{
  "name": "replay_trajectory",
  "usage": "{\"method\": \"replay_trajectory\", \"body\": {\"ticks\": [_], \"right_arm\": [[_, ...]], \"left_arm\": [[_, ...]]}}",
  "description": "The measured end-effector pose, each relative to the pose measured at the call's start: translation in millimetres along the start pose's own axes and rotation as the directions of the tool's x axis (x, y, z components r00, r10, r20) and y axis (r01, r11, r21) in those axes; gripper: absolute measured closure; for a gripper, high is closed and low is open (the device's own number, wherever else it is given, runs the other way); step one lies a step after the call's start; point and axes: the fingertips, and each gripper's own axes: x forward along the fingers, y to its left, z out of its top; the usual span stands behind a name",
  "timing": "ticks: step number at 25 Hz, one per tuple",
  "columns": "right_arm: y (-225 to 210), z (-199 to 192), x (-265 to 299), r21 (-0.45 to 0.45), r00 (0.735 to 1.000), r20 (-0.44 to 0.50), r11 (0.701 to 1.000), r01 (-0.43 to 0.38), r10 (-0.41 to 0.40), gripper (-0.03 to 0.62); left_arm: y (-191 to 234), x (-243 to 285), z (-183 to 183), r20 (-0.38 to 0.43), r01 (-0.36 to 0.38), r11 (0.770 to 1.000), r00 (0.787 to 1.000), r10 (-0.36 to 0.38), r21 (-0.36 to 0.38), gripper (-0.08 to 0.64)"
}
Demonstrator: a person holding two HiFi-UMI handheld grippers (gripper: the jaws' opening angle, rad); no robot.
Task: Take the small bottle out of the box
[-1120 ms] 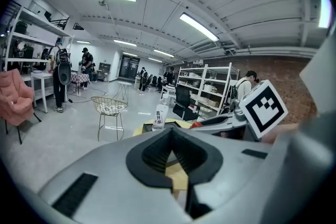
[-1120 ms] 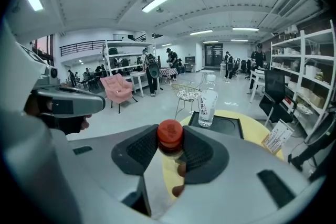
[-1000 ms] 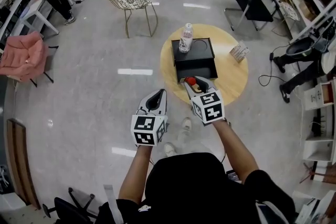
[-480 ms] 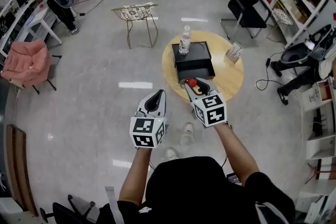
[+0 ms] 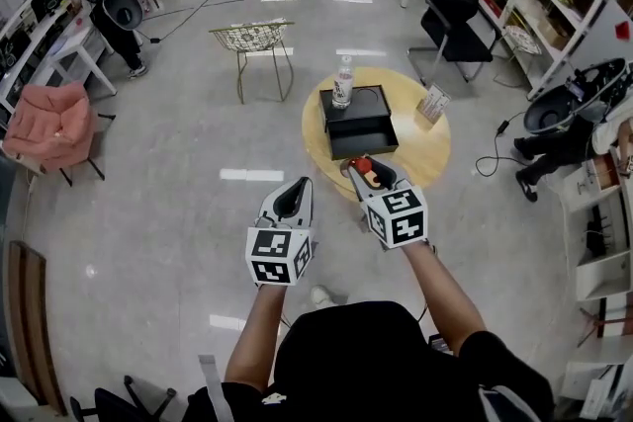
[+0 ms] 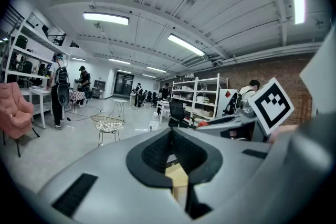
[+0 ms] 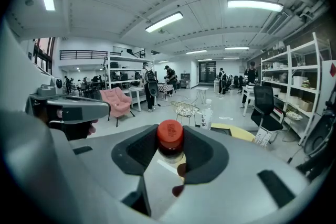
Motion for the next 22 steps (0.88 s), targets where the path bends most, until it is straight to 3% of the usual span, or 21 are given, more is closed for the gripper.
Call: {"method": "replay_trajectory", "body": {"ticks": [22], "right_arm": [[-10.1, -12.0, -123.5, 0.021, 0.995, 0.086, 0.999, -0.046, 0.045, 0.456]], "left_arm": [[-108.0, -46.1, -5.0, 0.034, -0.045, 0.999, 0.998, 0.045, 0.0, 0.549]]}}
